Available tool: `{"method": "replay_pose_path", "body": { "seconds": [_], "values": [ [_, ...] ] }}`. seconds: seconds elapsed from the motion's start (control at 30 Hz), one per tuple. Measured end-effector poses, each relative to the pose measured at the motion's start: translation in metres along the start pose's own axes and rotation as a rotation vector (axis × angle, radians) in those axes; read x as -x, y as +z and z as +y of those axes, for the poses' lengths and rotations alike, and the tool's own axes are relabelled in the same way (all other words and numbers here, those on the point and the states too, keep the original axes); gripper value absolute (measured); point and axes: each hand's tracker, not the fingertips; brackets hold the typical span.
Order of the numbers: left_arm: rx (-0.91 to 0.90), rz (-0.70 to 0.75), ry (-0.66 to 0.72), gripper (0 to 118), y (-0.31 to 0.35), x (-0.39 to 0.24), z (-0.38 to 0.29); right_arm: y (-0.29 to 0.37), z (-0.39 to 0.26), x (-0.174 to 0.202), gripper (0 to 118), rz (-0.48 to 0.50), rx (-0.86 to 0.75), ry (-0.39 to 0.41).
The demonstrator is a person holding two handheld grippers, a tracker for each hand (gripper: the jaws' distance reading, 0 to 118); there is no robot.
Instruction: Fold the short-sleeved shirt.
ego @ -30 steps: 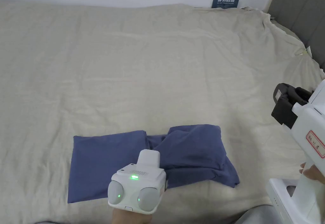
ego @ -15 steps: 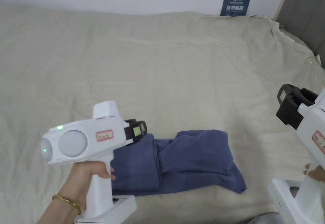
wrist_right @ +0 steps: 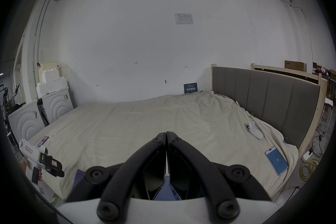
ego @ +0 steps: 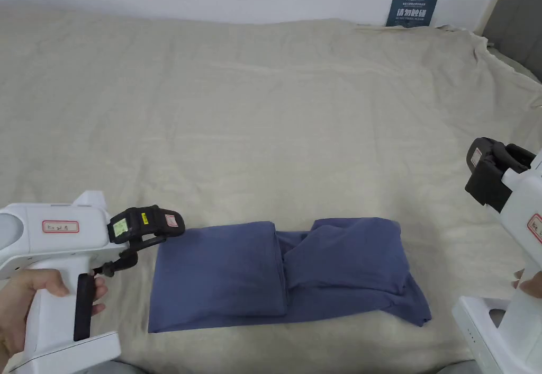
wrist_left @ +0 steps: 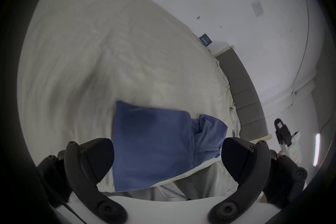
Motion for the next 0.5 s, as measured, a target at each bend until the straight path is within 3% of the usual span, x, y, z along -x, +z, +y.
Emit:
{"method": "replay_pose_path", "body": {
  "seconds": [0.13,0.3,0.43,0.5],
  "values": [
    [0.043,-0.070,0.109,117,-0.008,0.032,-0.007,-0.002,-0.003,0.004,0,-0.011,0.015,0.017],
    [0.102,-0.094,0.107,100,-0.025,0.051,-0.018,-0.009,-0.008,0.007,0,-0.031,0.043,0.030],
    [0.148,-0.091,0.111,80,-0.035,0.064,-0.019,-0.013,-0.012,0.011,0,-0.042,0.062,0.038],
    [0.134,-0.117,0.113,51,-0.032,0.064,-0.018,-0.016,-0.013,0.013,0,-0.042,0.072,0.041]
  ]
}}
